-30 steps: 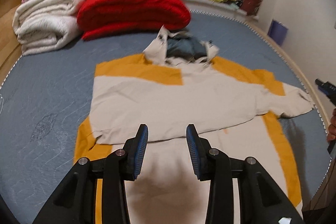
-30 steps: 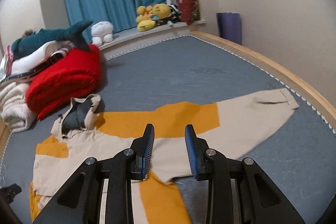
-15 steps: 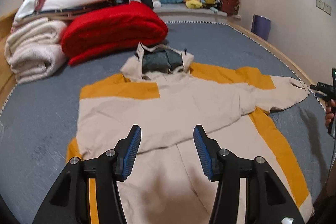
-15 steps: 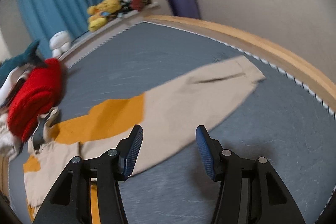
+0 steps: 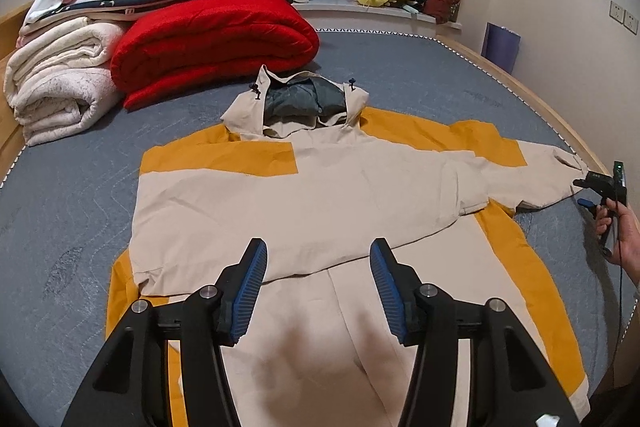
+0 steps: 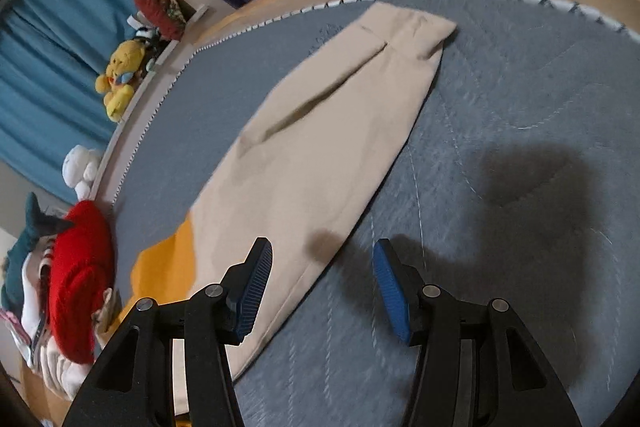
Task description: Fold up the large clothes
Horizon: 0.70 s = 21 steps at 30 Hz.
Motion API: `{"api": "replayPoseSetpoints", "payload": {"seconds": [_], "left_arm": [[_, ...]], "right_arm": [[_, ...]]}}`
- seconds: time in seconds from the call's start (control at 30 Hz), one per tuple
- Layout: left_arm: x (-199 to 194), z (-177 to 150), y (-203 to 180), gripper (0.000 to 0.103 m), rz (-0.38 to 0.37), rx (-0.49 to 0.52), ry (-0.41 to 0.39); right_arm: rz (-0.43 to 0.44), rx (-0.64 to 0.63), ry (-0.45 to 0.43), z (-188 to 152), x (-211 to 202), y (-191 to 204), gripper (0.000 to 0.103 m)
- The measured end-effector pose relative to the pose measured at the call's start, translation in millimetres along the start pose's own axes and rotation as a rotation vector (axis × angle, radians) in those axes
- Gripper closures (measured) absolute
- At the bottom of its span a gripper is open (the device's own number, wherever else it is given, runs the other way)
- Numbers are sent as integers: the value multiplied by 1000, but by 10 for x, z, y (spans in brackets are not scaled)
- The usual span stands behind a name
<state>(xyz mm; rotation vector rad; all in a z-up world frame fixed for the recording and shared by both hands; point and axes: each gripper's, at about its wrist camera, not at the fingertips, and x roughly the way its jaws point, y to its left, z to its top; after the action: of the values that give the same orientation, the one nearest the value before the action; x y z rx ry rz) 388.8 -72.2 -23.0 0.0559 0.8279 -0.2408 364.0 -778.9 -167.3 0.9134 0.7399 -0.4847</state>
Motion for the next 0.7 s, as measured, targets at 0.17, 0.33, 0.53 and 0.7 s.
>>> {"api": "replayPoseSetpoints", "payload": {"seconds": [0.17, 0.33, 0.53, 0.7], "left_arm": [[18, 25, 12, 53, 2, 2, -8], [51, 35, 14, 53, -3, -7, -6], [7, 61, 56, 53, -5, -13, -20], [-89, 64, 172, 53, 2, -23, -28]], "right_arm": [[18, 22, -39, 177, 119, -54, 49], [-26, 60, -69, 372, 206, -80, 63], [-56, 68, -113, 515, 149, 52, 96], [-45, -84, -184, 492, -232, 644, 99]]}}
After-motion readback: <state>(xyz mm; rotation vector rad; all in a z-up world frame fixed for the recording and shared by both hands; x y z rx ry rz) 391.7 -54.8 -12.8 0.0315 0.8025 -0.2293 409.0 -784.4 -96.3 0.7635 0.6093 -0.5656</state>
